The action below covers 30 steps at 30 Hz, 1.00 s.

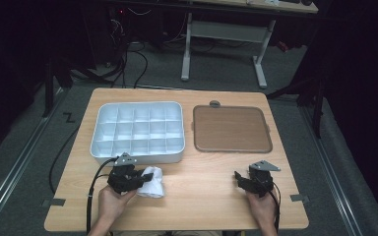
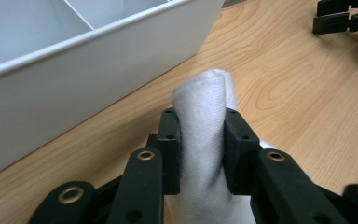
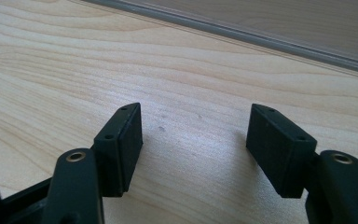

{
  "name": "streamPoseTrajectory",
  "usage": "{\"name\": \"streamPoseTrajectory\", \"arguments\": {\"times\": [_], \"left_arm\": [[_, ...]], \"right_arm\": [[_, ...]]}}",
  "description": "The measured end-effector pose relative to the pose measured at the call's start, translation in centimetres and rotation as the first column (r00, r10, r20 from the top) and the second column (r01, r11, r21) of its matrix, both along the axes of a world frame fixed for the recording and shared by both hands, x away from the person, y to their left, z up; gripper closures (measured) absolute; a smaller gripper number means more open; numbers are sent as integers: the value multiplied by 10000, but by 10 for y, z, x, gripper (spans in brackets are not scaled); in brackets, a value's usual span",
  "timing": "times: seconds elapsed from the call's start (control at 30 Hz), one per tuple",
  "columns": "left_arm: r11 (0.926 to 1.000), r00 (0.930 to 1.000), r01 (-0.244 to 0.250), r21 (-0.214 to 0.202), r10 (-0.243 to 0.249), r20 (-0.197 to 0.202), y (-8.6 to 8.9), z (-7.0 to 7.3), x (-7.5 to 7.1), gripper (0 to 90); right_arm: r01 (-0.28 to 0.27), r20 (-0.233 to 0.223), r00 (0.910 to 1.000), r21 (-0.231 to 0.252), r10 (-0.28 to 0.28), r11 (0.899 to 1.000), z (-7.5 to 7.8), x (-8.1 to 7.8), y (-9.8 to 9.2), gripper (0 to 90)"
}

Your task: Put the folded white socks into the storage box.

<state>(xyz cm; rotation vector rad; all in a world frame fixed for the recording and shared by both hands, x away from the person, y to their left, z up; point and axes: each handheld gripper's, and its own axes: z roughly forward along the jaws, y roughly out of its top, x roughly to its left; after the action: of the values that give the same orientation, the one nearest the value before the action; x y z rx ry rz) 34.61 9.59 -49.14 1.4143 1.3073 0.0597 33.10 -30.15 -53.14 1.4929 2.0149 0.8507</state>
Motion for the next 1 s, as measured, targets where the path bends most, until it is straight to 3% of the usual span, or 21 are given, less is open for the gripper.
{"name": "streamPoseTrajectory", "arguments": {"times": [0.6,1.0], "left_arm": [[9999,9994,61,89,-63,327,6,18,-1,717],[9998,9992,101,-151,-95,385,12,31,2,717]], "right_arm": [[-36,3,10000,7,36,10000,0,0,0,362],[-49,-2,10000,15,49,10000,0,0,0,359]]}}
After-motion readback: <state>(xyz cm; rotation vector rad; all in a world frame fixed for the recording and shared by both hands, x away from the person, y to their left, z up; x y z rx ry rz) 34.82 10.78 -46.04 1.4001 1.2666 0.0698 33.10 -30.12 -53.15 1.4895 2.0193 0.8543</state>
